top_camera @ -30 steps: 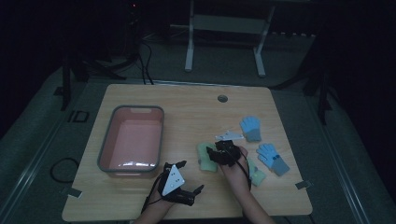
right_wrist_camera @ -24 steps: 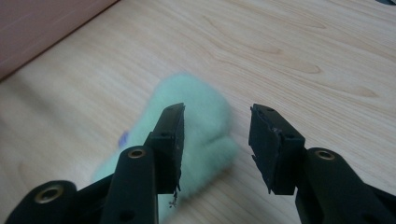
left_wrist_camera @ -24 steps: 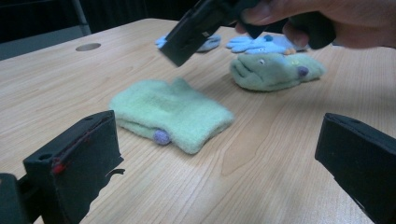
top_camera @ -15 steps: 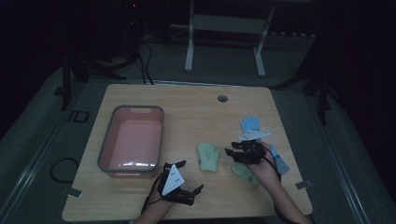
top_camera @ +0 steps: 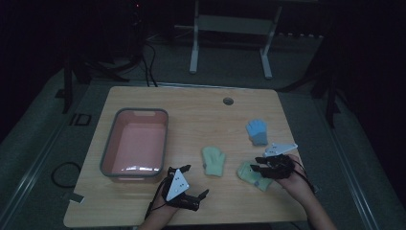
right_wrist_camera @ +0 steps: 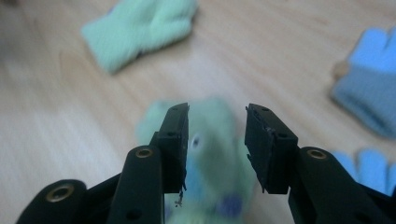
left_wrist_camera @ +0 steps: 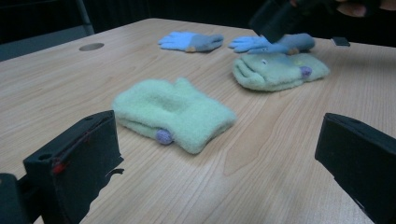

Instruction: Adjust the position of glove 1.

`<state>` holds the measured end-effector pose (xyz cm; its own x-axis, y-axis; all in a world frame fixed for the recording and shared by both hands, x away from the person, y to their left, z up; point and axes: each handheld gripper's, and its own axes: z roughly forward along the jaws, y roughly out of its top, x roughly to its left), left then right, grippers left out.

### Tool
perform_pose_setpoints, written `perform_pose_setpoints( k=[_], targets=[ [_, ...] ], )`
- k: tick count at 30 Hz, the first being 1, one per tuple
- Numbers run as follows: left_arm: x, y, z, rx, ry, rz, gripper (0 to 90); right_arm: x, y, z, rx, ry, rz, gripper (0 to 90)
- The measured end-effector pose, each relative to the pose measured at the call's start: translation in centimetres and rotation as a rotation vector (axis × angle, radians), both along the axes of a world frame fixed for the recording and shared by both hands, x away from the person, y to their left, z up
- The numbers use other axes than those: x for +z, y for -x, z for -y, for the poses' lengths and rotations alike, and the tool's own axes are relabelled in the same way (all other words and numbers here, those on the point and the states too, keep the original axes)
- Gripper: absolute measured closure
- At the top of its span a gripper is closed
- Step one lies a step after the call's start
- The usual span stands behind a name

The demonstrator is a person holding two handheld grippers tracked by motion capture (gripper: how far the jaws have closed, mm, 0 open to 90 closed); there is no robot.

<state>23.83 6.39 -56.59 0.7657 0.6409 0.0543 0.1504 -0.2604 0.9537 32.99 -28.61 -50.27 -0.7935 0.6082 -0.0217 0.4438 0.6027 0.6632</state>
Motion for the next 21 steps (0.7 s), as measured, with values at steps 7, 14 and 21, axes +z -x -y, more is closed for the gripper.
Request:
perform_pose_setpoints(
  k=[7, 14, 21],
  targets=[
    [0.0, 0.0, 0.0, 0.002, -0.001, -0.003, 0.2, -2.6, 0.8, 1.1, 0.057, 0.034, -0.046, 57.7],
    [0.0, 0.0, 0.0, 0.005, -0.001, -0.004, 0.2, -3.6, 0.8, 1.5, 0.05, 0.018, -0.075, 58.0],
    [0.0, 0.0, 0.0, 0.006, -0.002, -0.004, 0.2, -3.9, 1.7, 1.1, 0.026, 0.007, -0.035, 77.1]
  ],
)
